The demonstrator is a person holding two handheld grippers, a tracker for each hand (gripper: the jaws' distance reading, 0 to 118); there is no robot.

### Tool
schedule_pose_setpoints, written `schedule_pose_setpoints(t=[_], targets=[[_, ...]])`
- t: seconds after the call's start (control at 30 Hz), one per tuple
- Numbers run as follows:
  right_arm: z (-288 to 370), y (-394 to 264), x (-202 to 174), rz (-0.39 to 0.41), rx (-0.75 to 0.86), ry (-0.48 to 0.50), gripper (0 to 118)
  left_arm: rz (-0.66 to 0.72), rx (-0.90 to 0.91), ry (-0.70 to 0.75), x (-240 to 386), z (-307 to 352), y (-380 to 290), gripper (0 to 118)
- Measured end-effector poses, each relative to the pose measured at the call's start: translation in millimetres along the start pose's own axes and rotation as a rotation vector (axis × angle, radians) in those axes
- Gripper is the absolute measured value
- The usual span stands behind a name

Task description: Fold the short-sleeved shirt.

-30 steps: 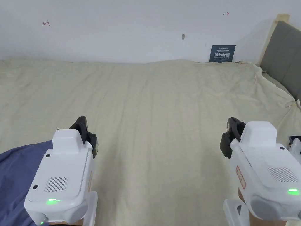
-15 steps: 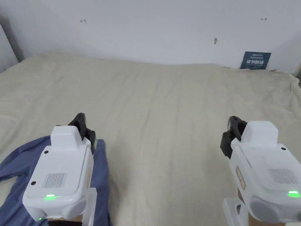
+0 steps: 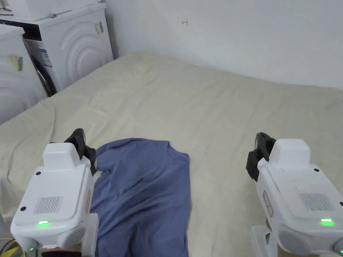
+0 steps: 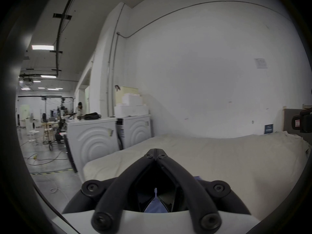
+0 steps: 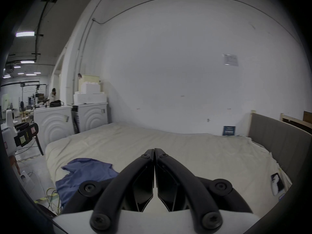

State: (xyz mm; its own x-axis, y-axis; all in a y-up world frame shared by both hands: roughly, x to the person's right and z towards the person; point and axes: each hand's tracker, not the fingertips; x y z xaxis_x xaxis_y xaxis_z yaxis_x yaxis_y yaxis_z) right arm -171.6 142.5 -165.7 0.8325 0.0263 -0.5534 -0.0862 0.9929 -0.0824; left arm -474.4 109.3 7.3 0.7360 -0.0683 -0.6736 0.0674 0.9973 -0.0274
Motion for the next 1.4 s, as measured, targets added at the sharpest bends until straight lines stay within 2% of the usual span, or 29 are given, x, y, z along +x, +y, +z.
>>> schedule_pose_setpoints(t=[0.23, 0.47, 0.6, 0.83, 1.0, 1.1, 1.23, 1.3, 1.4], targets=[[-16.4, -5.7, -47.2, -0.005, -0.016, 0.104, 0, -0.025, -0.022, 0.105, -52.7, 16.2, -6.7, 0], [-16.8, -5.4, -64.1, 0.005, -0.021, 0.146, 0, -0.014, -0.032, 0.144, -67.9, 20.3, -9.6, 0], [-20.1, -8.5, -57.1, 0.011, -0.020, 0.141, 0, -0.012, -0.044, 0.120, -63.2, 14.9, -11.3, 0], [-25.3, -12.5, -36.9, 0.014, -0.024, 0.110, 0, 0.007, -0.134, -0.018, -39.3, -19.8, -18.6, 0], [-28.3, -15.9, -20.3, 0.017, -0.030, 0.078, 0, -0.002, -0.285, -0.133, -14.9, -62.9, -33.2, 0], [-30.4, -20.3, -10.9, 0.028, -0.042, 0.055, 0, 0.026, -0.446, -0.206, -0.6, -95.9, -49.4, 0], [-33.6, -28.6, 3.6, 0.032, -0.068, 0.016, 0, -0.005, -0.630, -0.261, 22.2, -134.6, -79.7, 0], [-34.6, -32.7, 10.0, 0.029, -0.082, -0.002, 0, 0.014, -0.743, -0.300, 31.8, -151.2, -94.5, 9], [-35.9, -38.3, 21.4, 0.029, -0.101, -0.029, 0, 0.076, -0.840, -0.314, 46.2, -161.6, -106.0, 38]])
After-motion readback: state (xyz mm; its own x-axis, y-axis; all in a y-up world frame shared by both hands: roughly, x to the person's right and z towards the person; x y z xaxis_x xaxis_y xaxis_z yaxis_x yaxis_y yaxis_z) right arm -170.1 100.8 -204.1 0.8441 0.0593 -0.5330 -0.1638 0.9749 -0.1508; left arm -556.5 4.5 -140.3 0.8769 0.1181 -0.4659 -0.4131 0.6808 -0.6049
